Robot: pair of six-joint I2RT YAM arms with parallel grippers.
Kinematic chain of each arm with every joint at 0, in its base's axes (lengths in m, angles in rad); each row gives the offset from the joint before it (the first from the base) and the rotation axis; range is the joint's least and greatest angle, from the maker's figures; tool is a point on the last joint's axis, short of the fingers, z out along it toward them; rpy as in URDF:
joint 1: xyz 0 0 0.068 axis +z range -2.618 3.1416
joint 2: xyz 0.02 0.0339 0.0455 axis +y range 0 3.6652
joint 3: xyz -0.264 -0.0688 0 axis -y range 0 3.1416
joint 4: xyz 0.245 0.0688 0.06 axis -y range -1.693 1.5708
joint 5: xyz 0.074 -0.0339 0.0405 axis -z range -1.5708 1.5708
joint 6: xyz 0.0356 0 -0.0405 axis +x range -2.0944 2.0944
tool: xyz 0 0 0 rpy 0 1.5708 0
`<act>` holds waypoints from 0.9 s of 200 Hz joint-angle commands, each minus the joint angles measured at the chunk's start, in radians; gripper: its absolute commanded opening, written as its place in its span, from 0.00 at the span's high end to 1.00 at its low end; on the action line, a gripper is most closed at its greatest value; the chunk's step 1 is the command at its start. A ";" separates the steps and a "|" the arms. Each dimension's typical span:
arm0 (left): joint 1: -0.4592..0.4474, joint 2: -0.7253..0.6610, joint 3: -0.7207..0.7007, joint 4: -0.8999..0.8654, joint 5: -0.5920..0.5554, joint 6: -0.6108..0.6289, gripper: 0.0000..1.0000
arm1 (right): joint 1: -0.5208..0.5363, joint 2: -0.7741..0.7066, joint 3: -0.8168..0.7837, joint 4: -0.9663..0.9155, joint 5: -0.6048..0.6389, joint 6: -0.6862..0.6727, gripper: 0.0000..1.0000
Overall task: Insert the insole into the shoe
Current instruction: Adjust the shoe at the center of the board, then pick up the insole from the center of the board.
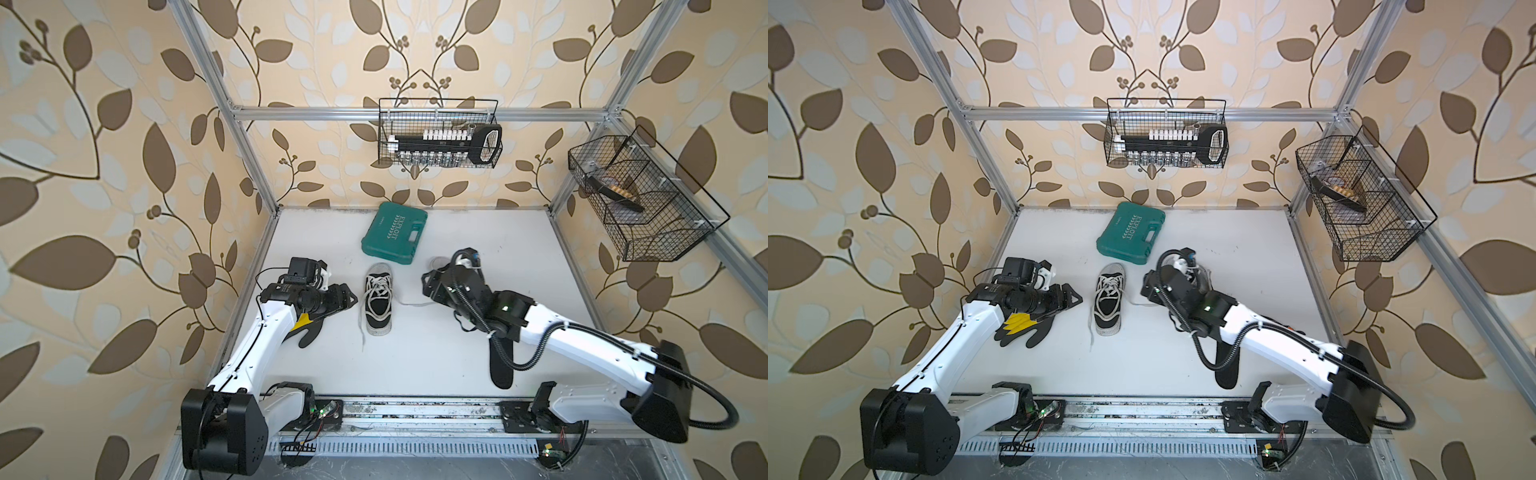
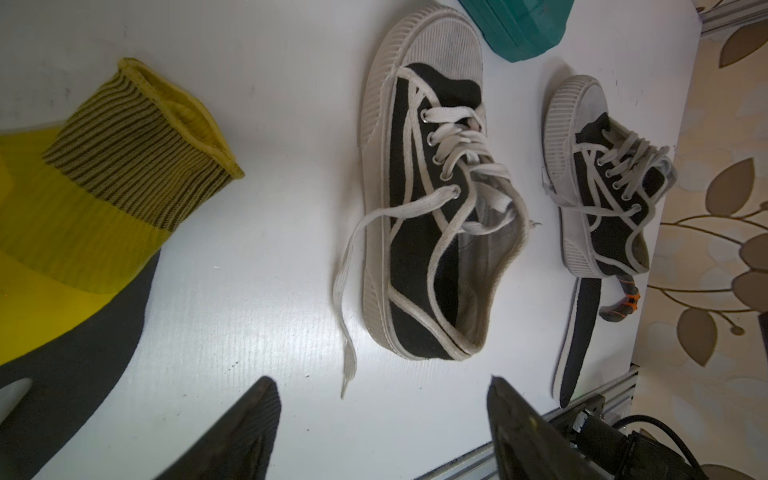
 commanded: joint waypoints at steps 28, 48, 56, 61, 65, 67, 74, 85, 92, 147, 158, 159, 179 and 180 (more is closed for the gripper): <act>-0.060 0.014 0.019 0.058 0.031 -0.044 0.22 | -0.530 -0.281 -0.355 -0.233 -0.289 -0.009 0.09; -0.080 0.031 0.028 0.065 0.043 -0.056 0.23 | -0.669 -0.328 -0.406 -0.274 -0.331 -0.102 0.10; -0.086 0.034 0.030 0.071 0.047 -0.062 0.24 | -0.693 -0.337 -0.420 -0.288 -0.333 -0.123 0.11; -0.089 0.035 0.030 0.072 0.047 -0.065 0.24 | -0.702 -0.340 -0.430 -0.291 -0.337 -0.124 0.11; -0.091 0.036 0.030 0.074 0.047 -0.067 0.24 | -0.709 -0.343 -0.440 -0.288 -0.347 -0.124 0.12; -0.092 0.036 0.030 0.076 0.047 -0.068 0.24 | -0.713 -0.344 -0.446 -0.286 -0.352 -0.123 0.12; -0.095 0.036 0.028 0.080 0.047 -0.072 0.24 | -0.720 -0.350 -0.466 -0.269 -0.374 -0.118 0.14; -0.100 0.039 0.026 0.085 0.047 -0.076 0.25 | -0.723 -0.358 -0.503 -0.234 -0.405 -0.105 0.19; -0.103 0.041 0.025 0.085 0.047 -0.082 0.25 | -0.723 -0.360 -0.525 -0.217 -0.419 -0.092 0.22; -0.138 0.051 0.034 0.087 0.033 -0.094 0.27 | -0.723 -0.390 -0.591 -0.198 -0.440 -0.080 0.37; -0.143 0.055 0.037 0.087 0.031 -0.096 0.27 | -0.723 -0.398 -0.605 -0.195 -0.438 -0.075 0.38; -0.143 0.056 0.038 0.087 0.030 -0.096 0.27 | -0.723 -0.398 -0.605 -0.195 -0.438 -0.075 0.38; -0.152 0.062 0.045 0.087 0.026 -0.097 0.27 | -0.723 -0.403 -0.624 -0.181 -0.446 -0.066 0.44; -0.152 0.062 0.046 0.087 0.026 -0.097 0.27 | -0.723 -0.402 -0.626 -0.180 -0.447 -0.065 0.44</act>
